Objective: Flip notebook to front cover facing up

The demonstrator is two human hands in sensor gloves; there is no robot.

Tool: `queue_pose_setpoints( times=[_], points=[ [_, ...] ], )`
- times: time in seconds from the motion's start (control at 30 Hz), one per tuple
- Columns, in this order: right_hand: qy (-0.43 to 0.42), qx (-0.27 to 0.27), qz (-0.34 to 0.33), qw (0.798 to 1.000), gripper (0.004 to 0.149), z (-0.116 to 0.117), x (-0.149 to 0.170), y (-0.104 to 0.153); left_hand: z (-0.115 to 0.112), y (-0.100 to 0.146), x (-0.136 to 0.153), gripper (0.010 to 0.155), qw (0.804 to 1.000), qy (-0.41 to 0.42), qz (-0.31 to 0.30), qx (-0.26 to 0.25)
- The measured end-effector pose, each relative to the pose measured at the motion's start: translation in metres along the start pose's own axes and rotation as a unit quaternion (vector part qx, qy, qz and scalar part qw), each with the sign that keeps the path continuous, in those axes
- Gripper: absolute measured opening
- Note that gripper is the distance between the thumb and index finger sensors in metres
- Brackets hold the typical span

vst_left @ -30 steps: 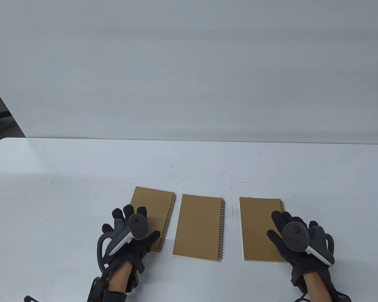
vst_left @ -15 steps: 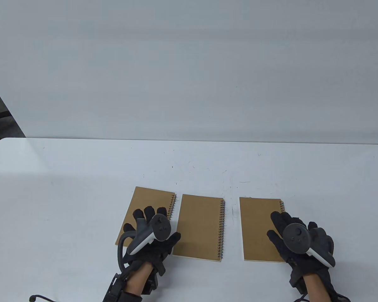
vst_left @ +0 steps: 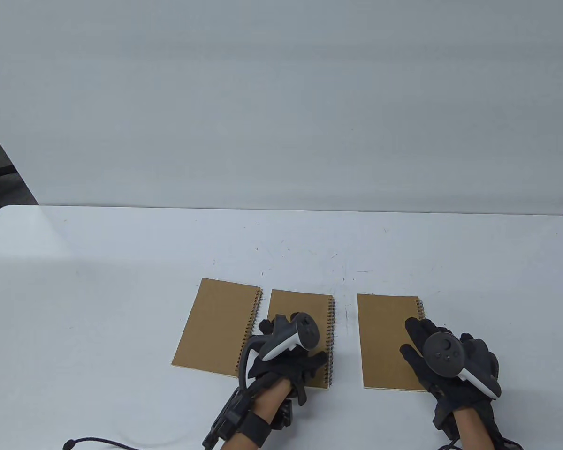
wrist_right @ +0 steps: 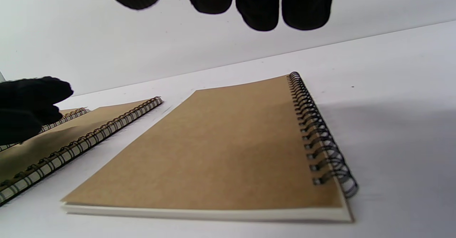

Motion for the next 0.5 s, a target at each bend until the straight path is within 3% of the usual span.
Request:
queue_pose_setpoints(
  times=[0.13,0.23,0.37,0.5],
  points=[
    [-0.001,-0.003,0.002,1.000,0.063,0.000,0.000,0.000,-0.009,-0.021,-0.020,0.104,0.999,-0.022,0.013,0.036],
    [-0.002,-0.004,0.003,1.000,0.063,0.000,0.001,0.001,-0.009,-0.029,-0.031,0.102,0.993,-0.096,0.036,0.057],
    [-0.003,-0.006,0.005,1.000,0.063,0.001,0.002,0.001,-0.002,-0.034,-0.033,0.097,0.996,-0.061,0.044,0.045],
    [0.000,-0.012,0.005,1.000,0.063,0.002,0.002,0.001,0.001,-0.038,-0.040,0.099,0.992,-0.104,0.054,0.052]
  ],
)
Point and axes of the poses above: the tracker on the back of each hand, its own x axis roughly to the little-finger side, its own y axis roughly from the fingertips to the wrist, z = x × y, the point moved 2 cm from there along -y, roughly from the wrist to the fingertips, and after that the axes turned 15 degrees about -z, right-handed, at the moved point
